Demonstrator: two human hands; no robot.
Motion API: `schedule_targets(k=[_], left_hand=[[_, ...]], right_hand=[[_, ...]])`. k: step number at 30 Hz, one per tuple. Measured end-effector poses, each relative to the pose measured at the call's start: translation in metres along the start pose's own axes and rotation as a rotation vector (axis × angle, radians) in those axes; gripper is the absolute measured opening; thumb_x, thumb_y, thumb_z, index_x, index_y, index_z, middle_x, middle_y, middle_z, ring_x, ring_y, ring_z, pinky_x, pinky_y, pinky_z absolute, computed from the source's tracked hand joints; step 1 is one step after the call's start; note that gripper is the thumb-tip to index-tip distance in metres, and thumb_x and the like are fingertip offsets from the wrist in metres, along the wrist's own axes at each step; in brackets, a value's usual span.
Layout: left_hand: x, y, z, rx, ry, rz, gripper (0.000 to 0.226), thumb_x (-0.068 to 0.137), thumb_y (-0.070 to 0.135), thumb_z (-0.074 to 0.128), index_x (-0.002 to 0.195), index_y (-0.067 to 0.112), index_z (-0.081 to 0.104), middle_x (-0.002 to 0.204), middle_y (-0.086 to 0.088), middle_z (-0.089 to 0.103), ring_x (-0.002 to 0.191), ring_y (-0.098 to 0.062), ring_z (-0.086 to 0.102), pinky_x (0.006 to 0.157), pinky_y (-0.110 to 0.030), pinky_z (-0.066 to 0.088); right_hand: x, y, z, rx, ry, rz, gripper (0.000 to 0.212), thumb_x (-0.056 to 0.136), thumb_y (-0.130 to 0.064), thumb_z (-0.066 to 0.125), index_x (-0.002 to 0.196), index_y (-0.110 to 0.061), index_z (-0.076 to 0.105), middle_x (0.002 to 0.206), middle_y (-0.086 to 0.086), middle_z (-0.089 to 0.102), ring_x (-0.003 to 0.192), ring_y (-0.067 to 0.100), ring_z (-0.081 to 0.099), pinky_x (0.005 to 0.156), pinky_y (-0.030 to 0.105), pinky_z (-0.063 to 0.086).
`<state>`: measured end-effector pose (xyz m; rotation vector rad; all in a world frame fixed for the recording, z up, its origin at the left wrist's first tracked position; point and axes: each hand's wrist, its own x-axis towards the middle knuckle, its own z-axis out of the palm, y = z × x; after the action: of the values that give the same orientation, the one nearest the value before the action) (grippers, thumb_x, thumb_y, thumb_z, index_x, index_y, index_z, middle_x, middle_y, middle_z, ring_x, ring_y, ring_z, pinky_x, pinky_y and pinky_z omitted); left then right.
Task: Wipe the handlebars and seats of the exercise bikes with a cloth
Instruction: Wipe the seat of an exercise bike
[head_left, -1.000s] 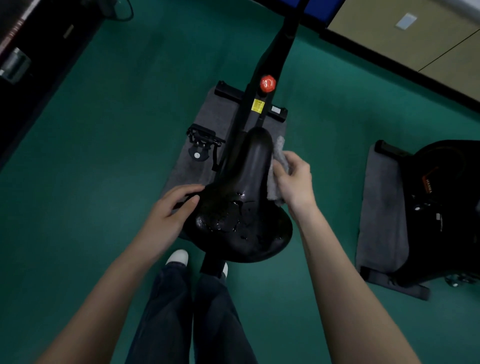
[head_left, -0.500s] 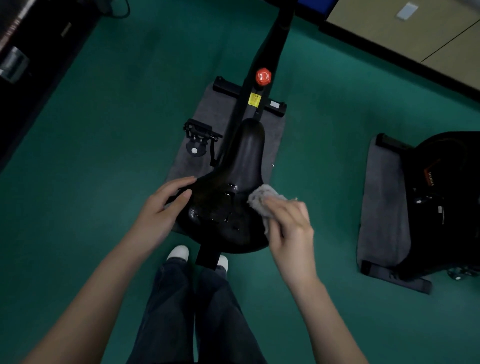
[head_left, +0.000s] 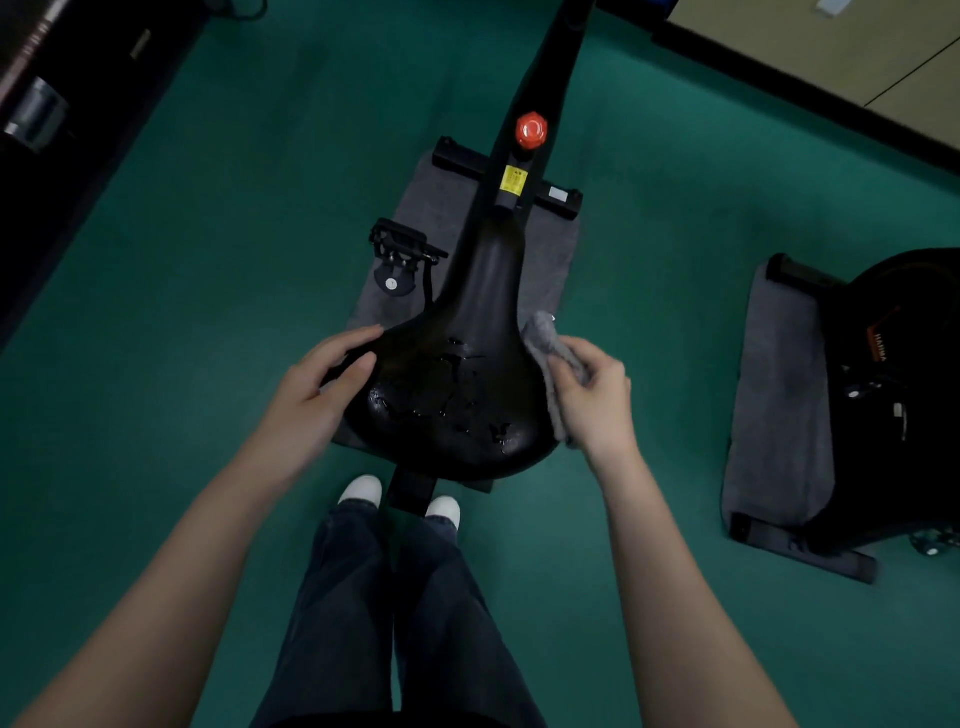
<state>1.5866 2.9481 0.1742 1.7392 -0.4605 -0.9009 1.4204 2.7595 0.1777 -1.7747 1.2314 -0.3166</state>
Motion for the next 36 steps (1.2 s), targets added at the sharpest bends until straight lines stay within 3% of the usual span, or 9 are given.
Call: schedule_targets(k=[3, 5, 11, 15, 20, 24, 27, 32, 36], left_hand=[[-0.001, 0.001, 0.001, 0.014, -0.005, 0.002, 0.028, 0.096, 0.017, 0.051, 0.121, 0.026, 0.061, 0.130, 0.002, 0.059, 0.124, -0.011, 0.050, 0.111, -0.033, 0.036], [-0.001, 0.002, 0.000, 0.025, -0.010, 0.012, 0.028, 0.096, 0.018, 0.050, 0.121, 0.026, 0.061, 0.129, 0.002, 0.060, 0.122, -0.007, 0.051, 0.107, -0.025, 0.036], [-0.001, 0.002, -0.001, 0.024, -0.013, 0.031, 0.028, 0.097, 0.017, 0.048, 0.122, 0.022, 0.061, 0.126, 0.003, 0.061, 0.118, -0.002, 0.053, 0.098, -0.009, 0.038], [-0.001, 0.001, -0.003, -0.007, -0.037, 0.028, 0.030, 0.095, 0.022, 0.050, 0.122, 0.024, 0.061, 0.125, 0.004, 0.062, 0.119, -0.004, 0.054, 0.098, -0.013, 0.040], [-0.001, 0.000, -0.013, 0.037, -0.131, 0.041, 0.042, 0.086, 0.036, 0.051, 0.127, 0.027, 0.057, 0.135, 0.007, 0.055, 0.128, -0.003, 0.045, 0.109, -0.023, 0.032], [0.000, 0.000, -0.021, 0.101, -0.222, 0.067, 0.049, 0.084, 0.037, 0.052, 0.132, 0.027, 0.051, 0.139, 0.008, 0.049, 0.128, 0.006, 0.041, 0.107, -0.013, 0.031], [0.001, 0.002, -0.027, 0.139, -0.278, 0.083, 0.056, 0.084, 0.036, 0.053, 0.137, 0.020, 0.048, 0.141, 0.006, 0.047, 0.132, 0.000, 0.039, 0.114, -0.025, 0.029], [0.006, -0.001, -0.036, 0.224, -0.381, 0.137, 0.064, 0.081, 0.044, 0.056, 0.141, 0.027, 0.042, 0.143, 0.018, 0.040, 0.131, 0.012, 0.032, 0.109, -0.010, 0.025], [0.017, -0.011, -0.047, 0.281, -0.459, 0.188, 0.069, 0.079, 0.054, 0.056, 0.142, 0.034, 0.038, 0.140, 0.031, 0.033, 0.133, 0.013, 0.027, 0.107, -0.010, 0.022]], right_hand=[[0.007, 0.014, -0.003, 0.181, -0.090, 0.133, 0.015, 0.092, -0.005, 0.057, 0.096, -0.013, 0.069, 0.090, 0.008, 0.069, 0.085, 0.020, 0.063, 0.085, 0.040, 0.051], [-0.003, 0.024, -0.003, 0.353, -0.063, 0.189, 0.015, 0.094, -0.004, 0.054, 0.093, -0.011, 0.067, 0.091, 0.010, 0.068, 0.083, 0.020, 0.062, 0.083, 0.040, 0.050], [-0.058, 0.038, 0.023, 0.630, 0.282, 0.241, 0.018, 0.096, -0.002, 0.048, 0.097, -0.010, 0.064, 0.090, 0.008, 0.065, 0.088, 0.019, 0.059, 0.087, 0.039, 0.047], [-0.064, 0.026, 0.034, 0.696, 0.441, 0.283, 0.018, 0.096, 0.000, 0.048, 0.108, 0.003, 0.061, 0.097, 0.015, 0.063, 0.092, 0.023, 0.057, 0.096, 0.049, 0.046], [-0.077, 0.006, 0.047, 0.497, 0.650, 0.244, 0.021, 0.093, 0.000, 0.052, 0.110, 0.002, 0.063, 0.107, 0.020, 0.066, 0.101, 0.028, 0.062, 0.098, 0.049, 0.046], [-0.099, -0.016, 0.069, 0.214, 0.752, 0.051, 0.026, 0.086, 0.005, 0.060, 0.109, -0.004, 0.067, 0.113, 0.002, 0.062, 0.109, 0.025, 0.055, 0.098, 0.020, 0.041], [-0.112, -0.030, 0.089, 0.077, 0.784, -0.056, 0.029, 0.081, 0.009, 0.062, 0.107, -0.003, 0.068, 0.112, 0.001, 0.061, 0.104, 0.024, 0.052, 0.096, 0.016, 0.040], [-0.104, -0.032, 0.089, 0.090, 0.883, 0.036, 0.025, 0.085, 0.006, 0.060, 0.108, 0.002, 0.068, 0.111, 0.011, 0.063, 0.106, 0.028, 0.054, 0.093, 0.009, 0.036], [-0.111, -0.044, 0.110, 0.084, 0.991, 0.070, 0.026, 0.084, 0.007, 0.059, 0.108, 0.000, 0.068, 0.112, 0.009, 0.062, 0.104, 0.025, 0.051, 0.092, 0.009, 0.036]])
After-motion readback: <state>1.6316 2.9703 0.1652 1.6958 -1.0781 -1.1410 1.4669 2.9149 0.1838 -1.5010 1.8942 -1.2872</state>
